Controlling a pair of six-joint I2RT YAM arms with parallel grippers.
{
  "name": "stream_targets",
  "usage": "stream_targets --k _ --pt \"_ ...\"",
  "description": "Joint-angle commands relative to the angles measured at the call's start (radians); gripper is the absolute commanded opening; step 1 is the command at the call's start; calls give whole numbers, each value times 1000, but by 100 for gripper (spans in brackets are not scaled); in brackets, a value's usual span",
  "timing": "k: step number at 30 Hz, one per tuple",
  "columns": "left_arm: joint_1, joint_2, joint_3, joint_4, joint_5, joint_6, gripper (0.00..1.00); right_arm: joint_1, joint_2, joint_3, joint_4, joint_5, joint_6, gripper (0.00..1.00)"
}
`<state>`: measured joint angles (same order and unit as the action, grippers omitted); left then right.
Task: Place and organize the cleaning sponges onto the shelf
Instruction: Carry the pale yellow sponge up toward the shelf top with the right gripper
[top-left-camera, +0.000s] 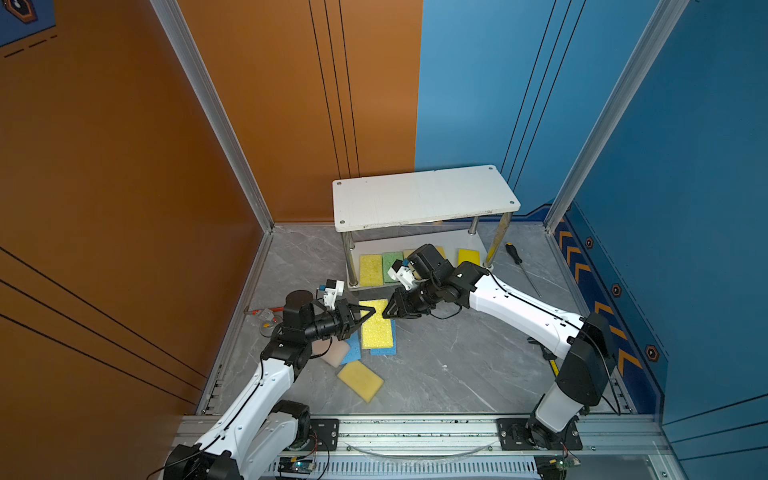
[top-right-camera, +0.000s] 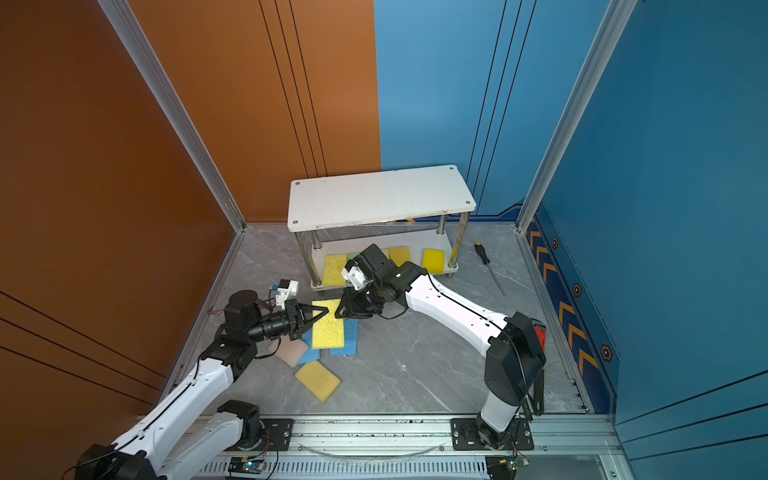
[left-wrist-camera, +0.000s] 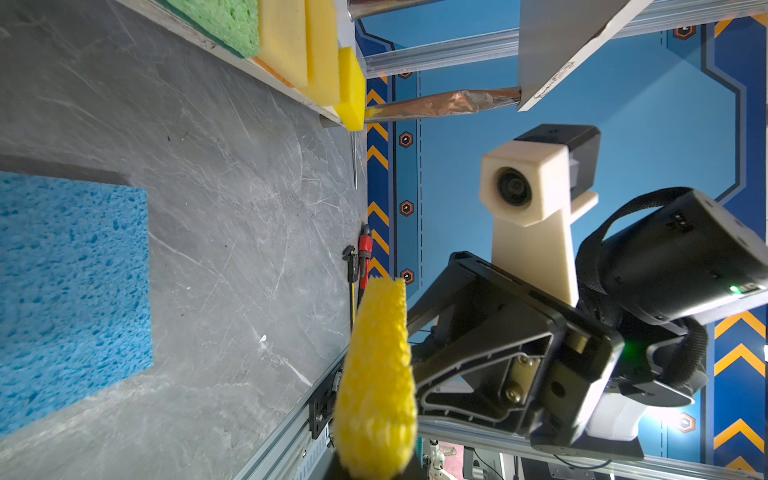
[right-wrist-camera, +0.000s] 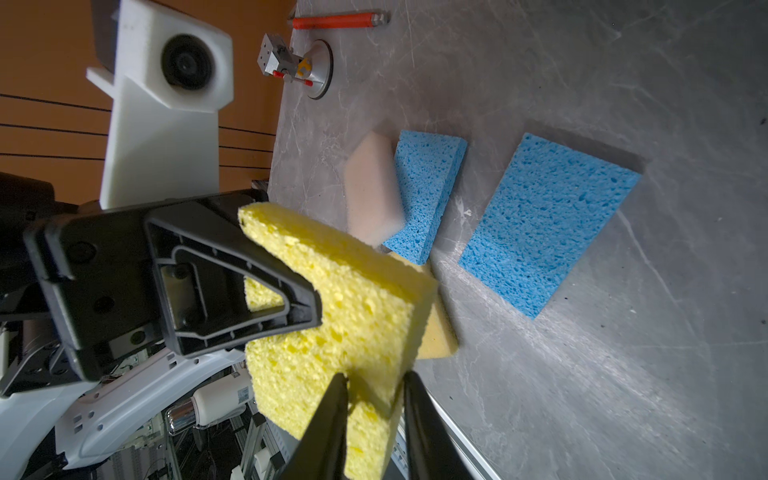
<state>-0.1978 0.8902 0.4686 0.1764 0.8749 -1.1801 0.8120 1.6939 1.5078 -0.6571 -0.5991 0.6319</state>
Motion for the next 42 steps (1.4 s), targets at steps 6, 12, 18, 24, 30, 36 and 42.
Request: stream_targets --k 6,12,18,24,30,36,42 --pt "-15 -30 -9 10 -39 -20 0 -3 -96 -61 26 6 4 47" --pt "-24 -67 -10 10 -80 -51 0 -47 -173 -148 106 -35 58 63" --pt "-34 -91 26 9 -114 -93 0 -71 -238 -209 149 -60 81 71" --pt "-56 -102 69 33 -158 -144 0 -76 -279 -231 203 -88 112 72" --pt "-87 -79 122 87 -179 -193 0 -65 -297 -246 277 -128 153 73" --pt "-103 -61 166 112 -193 -216 0 -47 -327 -274 336 -134 184 72" --pt "-118 -59 177 128 -220 -230 0 -38 -356 -321 412 -140 230 68"
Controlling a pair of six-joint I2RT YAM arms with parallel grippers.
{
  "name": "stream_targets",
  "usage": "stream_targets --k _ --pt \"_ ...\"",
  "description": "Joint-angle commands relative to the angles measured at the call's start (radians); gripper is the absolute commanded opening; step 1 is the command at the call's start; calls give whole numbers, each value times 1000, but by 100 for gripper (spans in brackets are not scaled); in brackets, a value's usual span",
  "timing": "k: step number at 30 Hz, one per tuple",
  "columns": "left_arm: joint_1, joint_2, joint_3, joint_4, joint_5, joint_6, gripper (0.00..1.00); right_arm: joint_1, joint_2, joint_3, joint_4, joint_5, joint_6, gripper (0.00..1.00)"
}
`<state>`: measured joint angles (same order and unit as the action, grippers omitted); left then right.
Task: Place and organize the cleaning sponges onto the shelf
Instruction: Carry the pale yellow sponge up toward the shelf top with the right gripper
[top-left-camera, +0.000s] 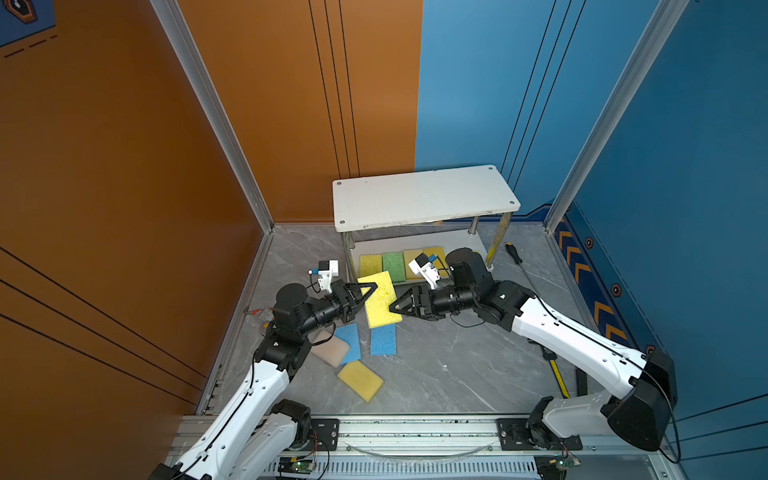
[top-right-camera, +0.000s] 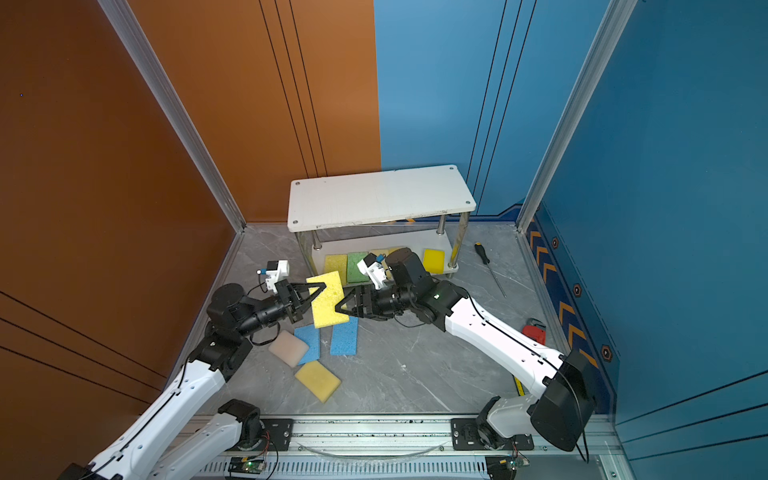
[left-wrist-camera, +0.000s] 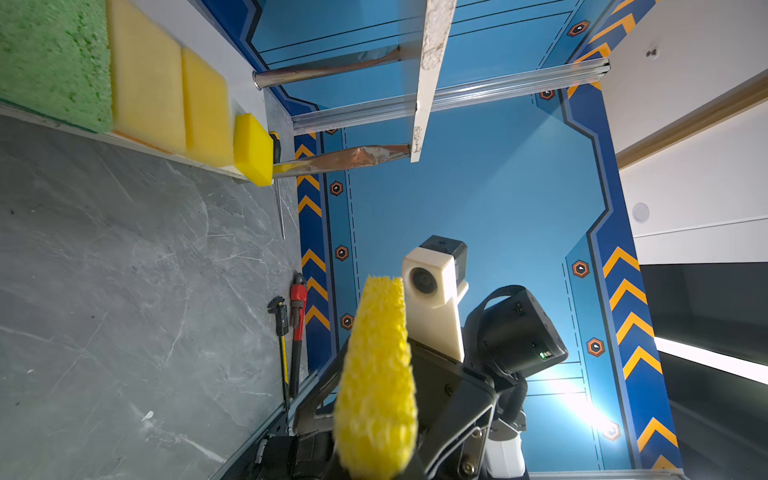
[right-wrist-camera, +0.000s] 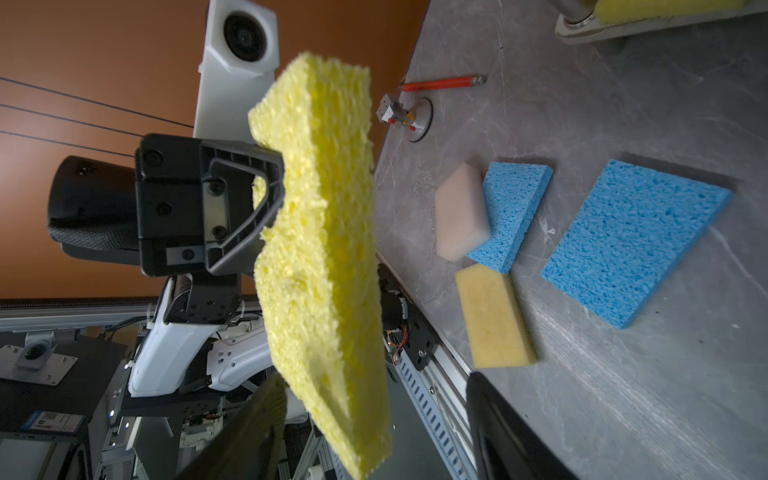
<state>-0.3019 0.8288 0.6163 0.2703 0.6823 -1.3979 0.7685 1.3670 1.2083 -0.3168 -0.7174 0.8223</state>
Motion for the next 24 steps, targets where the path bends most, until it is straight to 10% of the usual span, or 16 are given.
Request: stream_targets --k 1,14,24 --pt "-19 5 31 37 -32 -13 0 7 -33 -27 89 -23 49 68" --pt "-52 3 18 53 -92 -7 0 18 -34 -39 136 -42 89 49" --pt "-50 4 8 54 -87 -3 0 19 -35 -2 93 -10 88 12"
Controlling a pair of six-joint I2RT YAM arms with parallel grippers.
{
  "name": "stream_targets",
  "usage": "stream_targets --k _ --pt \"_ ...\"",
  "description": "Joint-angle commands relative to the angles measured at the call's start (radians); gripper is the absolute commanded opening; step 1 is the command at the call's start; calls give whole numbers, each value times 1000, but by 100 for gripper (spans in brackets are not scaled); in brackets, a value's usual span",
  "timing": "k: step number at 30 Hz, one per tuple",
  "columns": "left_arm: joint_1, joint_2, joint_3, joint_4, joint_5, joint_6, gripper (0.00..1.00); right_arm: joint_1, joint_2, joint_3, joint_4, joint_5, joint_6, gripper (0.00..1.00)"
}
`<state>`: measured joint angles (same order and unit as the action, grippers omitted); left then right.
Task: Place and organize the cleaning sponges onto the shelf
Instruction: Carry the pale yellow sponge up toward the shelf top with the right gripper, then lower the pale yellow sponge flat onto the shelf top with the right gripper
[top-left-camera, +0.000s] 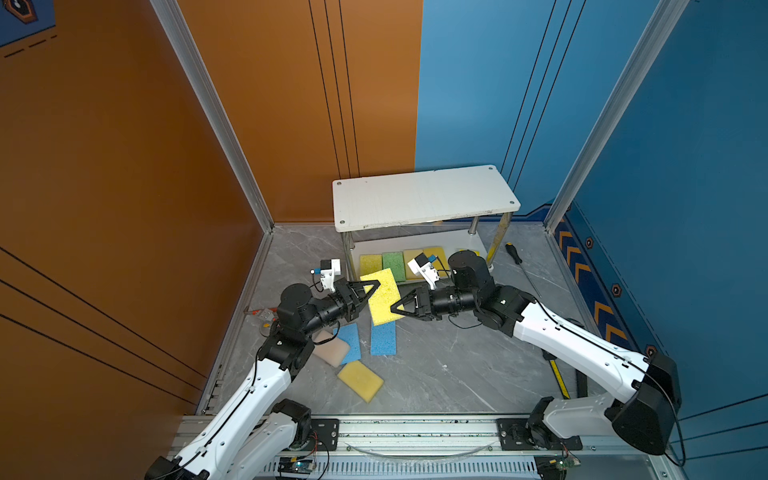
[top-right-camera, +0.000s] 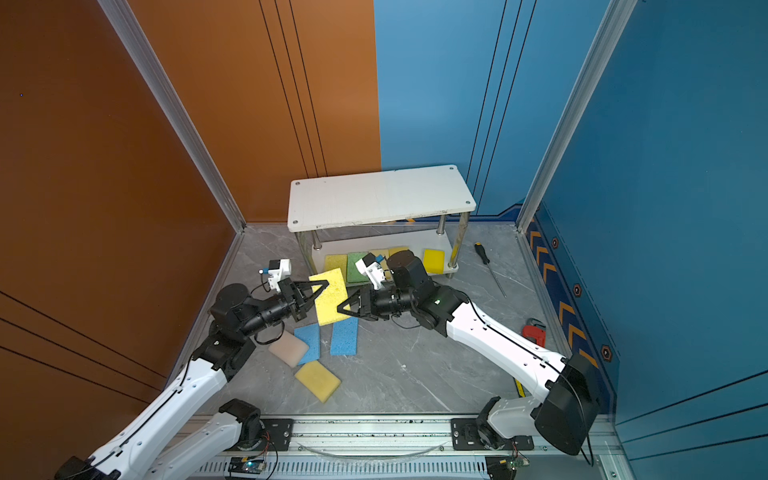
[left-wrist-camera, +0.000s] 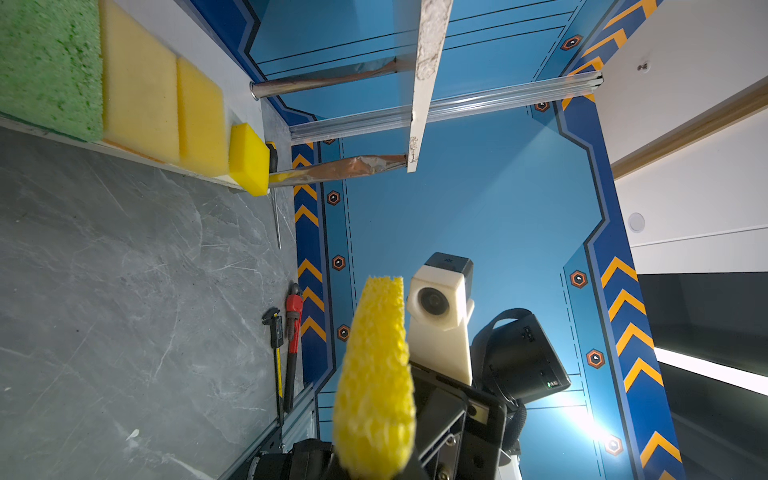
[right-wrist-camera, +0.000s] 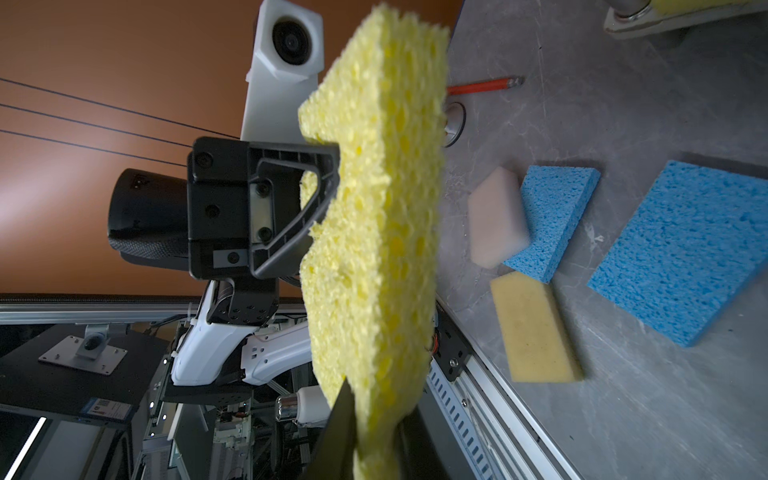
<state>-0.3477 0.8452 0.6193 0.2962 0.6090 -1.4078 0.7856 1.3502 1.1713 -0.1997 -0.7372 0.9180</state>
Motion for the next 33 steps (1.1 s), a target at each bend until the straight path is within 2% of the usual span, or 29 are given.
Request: stream_targets --k 1,4,5,6,9,15,23,28,33 --pt "0 -16 4 28 -11 5 6 3 -16 49 -36 12 -12 12" --pt "8 -33 4 16 -5 7 41 1 -2 113 -89 18 -32 10" --pt "11 -43 8 -6 -4 17 59 -2 6 140 -111 18 -42 10" --pt "13 -52 14 -34 -6 29 72 -2 11 164 -132 20 -51 10" --pt "21 -93 46 -158 -7 96 99 1 27 245 -198 29 -79 10" --pt "61 -174 111 -378 -57 231 98 -11 60 387 -279 57 -104 10" --pt "168 -282 179 -652 -166 373 98 -28 203 680 -343 39 -128 10" --pt "227 -314 180 -730 -173 400 98 -48 315 836 -345 30 -130 10" --pt "263 -305 187 -779 -162 422 98 -77 496 1079 -415 38 -132 10"
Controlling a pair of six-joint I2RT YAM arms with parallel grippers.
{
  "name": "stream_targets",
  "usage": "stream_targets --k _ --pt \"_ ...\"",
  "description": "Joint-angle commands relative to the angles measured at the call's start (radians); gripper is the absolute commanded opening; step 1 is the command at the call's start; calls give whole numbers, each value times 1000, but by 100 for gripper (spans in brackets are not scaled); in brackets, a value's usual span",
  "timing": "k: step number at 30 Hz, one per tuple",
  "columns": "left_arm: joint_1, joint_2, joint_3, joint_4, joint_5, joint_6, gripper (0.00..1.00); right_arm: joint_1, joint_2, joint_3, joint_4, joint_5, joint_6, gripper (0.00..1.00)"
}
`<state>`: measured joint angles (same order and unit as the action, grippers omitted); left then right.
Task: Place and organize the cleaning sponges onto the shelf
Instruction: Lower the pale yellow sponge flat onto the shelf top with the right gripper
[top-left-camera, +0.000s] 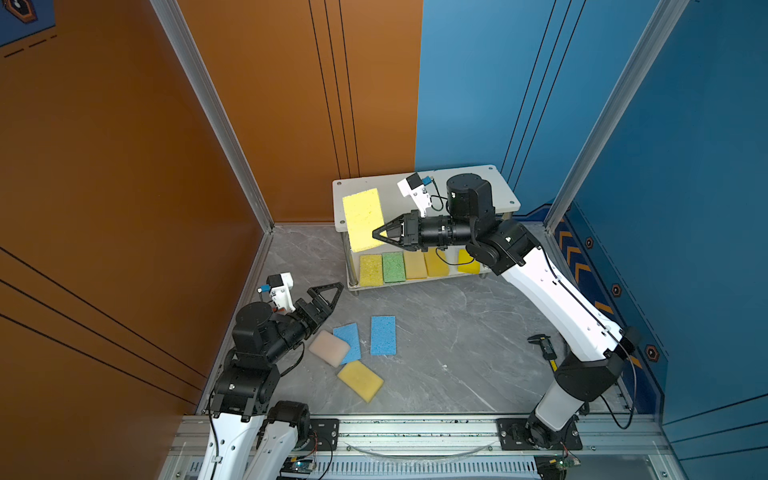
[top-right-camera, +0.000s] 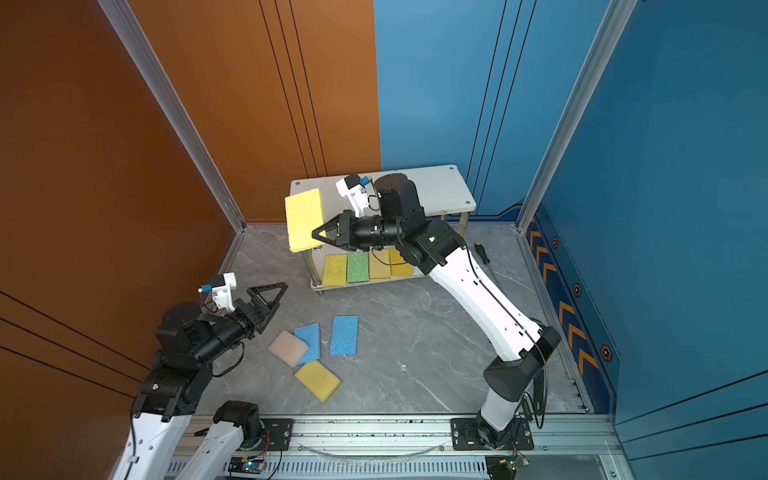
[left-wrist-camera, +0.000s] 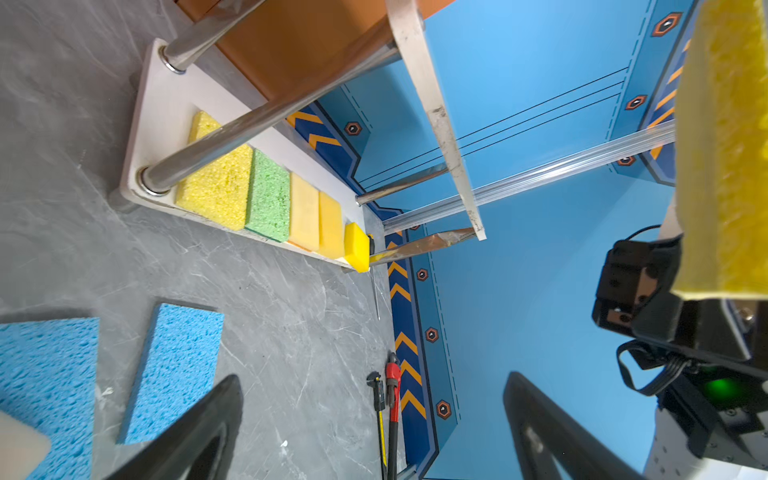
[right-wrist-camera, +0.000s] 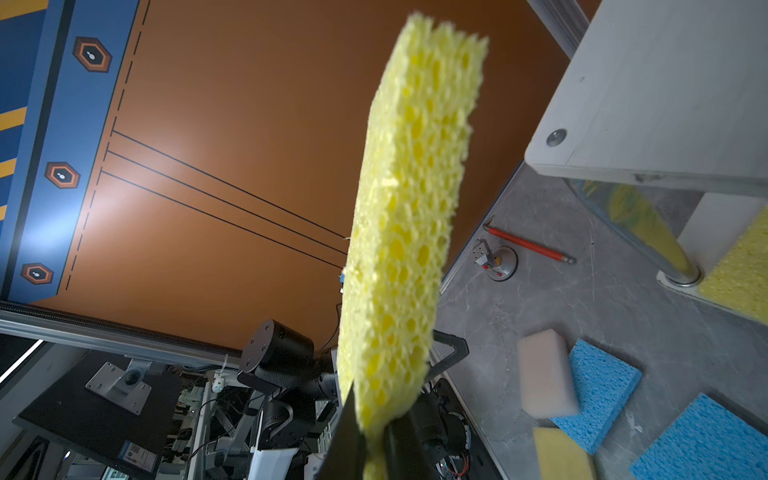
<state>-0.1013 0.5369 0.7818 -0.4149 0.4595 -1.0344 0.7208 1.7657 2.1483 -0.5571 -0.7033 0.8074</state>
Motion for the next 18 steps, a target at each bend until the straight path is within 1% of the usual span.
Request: stream_targets --k 1,4,7,10,18 --pt "23 9 25 -71 -4 53 98 -49 127 162 -65 -5 -14 10" --pt "43 17 18 -71 21 53 98 -65 250 317 -65 -25 24 9" --pt "67 19 16 -77 43 50 98 -76 349 401 -65 -39 43 9" --pt "95 28 13 -84 65 46 98 -87 394 414 -64 -23 56 9" --pt "159 43 14 -88 134 36 98 -79 483 465 -61 5 59 9"
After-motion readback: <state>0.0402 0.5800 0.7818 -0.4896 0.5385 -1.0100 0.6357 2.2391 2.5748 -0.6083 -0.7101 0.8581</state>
